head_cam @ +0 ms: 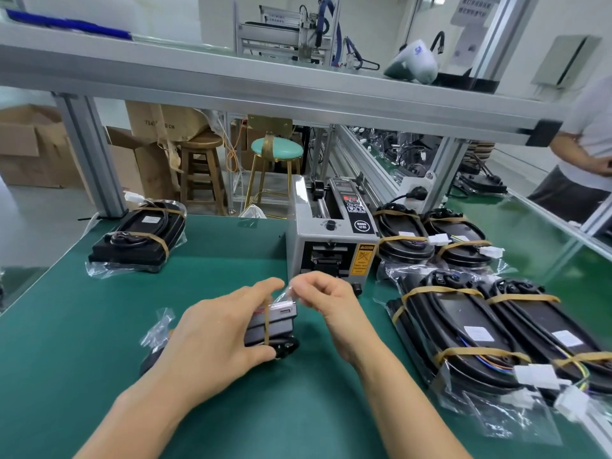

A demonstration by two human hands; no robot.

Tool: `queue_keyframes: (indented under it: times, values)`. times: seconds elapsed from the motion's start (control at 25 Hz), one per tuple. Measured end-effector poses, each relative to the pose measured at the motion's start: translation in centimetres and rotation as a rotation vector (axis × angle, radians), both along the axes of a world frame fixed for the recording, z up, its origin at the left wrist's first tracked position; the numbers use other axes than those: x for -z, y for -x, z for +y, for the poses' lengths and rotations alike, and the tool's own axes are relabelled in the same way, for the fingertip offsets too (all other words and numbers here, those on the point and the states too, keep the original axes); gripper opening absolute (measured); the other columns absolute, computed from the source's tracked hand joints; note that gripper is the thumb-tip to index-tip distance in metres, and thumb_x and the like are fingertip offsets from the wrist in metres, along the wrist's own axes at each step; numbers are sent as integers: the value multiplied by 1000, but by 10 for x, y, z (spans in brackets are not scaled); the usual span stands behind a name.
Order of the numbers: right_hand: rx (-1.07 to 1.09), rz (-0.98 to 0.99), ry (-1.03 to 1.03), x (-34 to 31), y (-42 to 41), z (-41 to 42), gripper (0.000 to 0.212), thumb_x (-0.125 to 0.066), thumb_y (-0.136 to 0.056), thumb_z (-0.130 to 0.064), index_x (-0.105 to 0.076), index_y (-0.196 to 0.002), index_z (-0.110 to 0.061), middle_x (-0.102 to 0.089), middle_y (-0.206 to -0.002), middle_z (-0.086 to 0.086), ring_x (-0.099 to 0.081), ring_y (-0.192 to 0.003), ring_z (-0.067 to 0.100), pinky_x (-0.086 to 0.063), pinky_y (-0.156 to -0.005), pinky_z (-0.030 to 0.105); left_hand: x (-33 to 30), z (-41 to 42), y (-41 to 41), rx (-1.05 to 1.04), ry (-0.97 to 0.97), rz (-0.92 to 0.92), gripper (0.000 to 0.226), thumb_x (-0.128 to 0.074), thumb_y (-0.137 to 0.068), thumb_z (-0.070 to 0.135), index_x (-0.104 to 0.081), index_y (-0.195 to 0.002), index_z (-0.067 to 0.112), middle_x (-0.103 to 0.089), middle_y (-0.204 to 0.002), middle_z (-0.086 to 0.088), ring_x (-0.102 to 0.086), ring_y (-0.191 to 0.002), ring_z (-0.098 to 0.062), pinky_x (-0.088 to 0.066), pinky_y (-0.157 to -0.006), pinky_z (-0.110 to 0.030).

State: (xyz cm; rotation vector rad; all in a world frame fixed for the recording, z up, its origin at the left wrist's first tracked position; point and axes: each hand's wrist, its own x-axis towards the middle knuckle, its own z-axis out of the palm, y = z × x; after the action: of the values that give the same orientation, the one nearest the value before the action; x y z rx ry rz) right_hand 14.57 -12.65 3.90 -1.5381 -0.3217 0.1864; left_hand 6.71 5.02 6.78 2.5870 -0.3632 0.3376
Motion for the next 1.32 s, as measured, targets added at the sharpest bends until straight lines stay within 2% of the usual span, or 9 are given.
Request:
queue_keyframes:
  times: [0.12,0.24,0.4,0.56,0.72,0.88,1.12,1.2,1.32]
  values:
    - [31,232,58,-3,-4,20,11,-68,-65,-26,-70,-72,-16,-65,-76,2,-54,-76,20,-43,-69,24,-3,6,-2,87,-18,57,92,-77,-64,38,-20,-133,63,-36,-129,39,-55,-103,0,-45,-88,-25]
    - [-19,491,107,1,0,28,32,-77,-60,-26,-74,-89,-12,-68,-89,10,-60,-90,29,-47,-91,41,-5,7,-5,115,31,130,79,-79,-64,31,-39,-122,67,-45,-119,35,-55,-99,2,-44,-89,-25]
    - [442,347,-14,3,-1,2,7,-70,-82,-23,-74,-85,-19,-67,-78,-8,-58,-74,5,-44,-71,17,1,6,-5,-43,115,62,64,-87,-56,25,-64,-114,36,-58,-97,31,-58,-91,1,-44,-83,-20]
    - [720,186,-78,-4,-16,-11,28,-66,-87,-14,-68,-62,-27,-65,-65,-19,-57,-67,-1,-41,-63,11,2,-5,-6,-122,52,45,49,-83,-57,31,-64,-102,30,-61,-94,21,-59,-88,-10,-47,-79,-30]
    - [773,217,-52,-8,-30,-2,27,-68,-86,-14,-66,-62,-26,-67,-71,-18,-58,-71,-3,-41,-66,14,4,-11,-6,-169,23,50,48,-78,-62,36,-60,-106,34,-60,-104,20,-58,-94,-11,-45,-80,-27]
    - [819,275,-54,-9,-40,4,19,-73,-83,-17,-67,-67,-25,-68,-78,-9,-61,-81,9,-43,-77,27,4,-12,-3,-180,23,61,49,-77,-64,37,-58,-109,37,-58,-104,22,-56,-93,-9,-43,-78,-24]
    - [834,448,-196,-20,-42,8,11,-72,-82,-11,-67,-74,-15,-52,-66,-3,-37,-54,9,-33,-52,21,4,-14,-2,-203,20,64,53,-77,-64,37,-57,-114,37,-59,-107,22,-56,-97,-10,-42,-79,-23]
    - [750,487,-225,-28,-28,5,14,-72,-83,-16,-62,-73,-17,-52,-69,-3,-41,-59,9,-31,-53,20,4,-15,-2,-222,19,61,55,-77,-64,37,-57,-115,38,-59,-108,23,-56,-97,-9,-40,-75,-22]
    - [440,386,-171,-34,13,5,7,-72,-82,-25,-74,-83,-19,-71,-81,-11,-61,-76,1,-35,-68,21,3,-17,-2,-256,32,59,50,-77,-63,38,-58,-109,38,-60,-105,21,-56,-93,-10,-38,-71,-22]
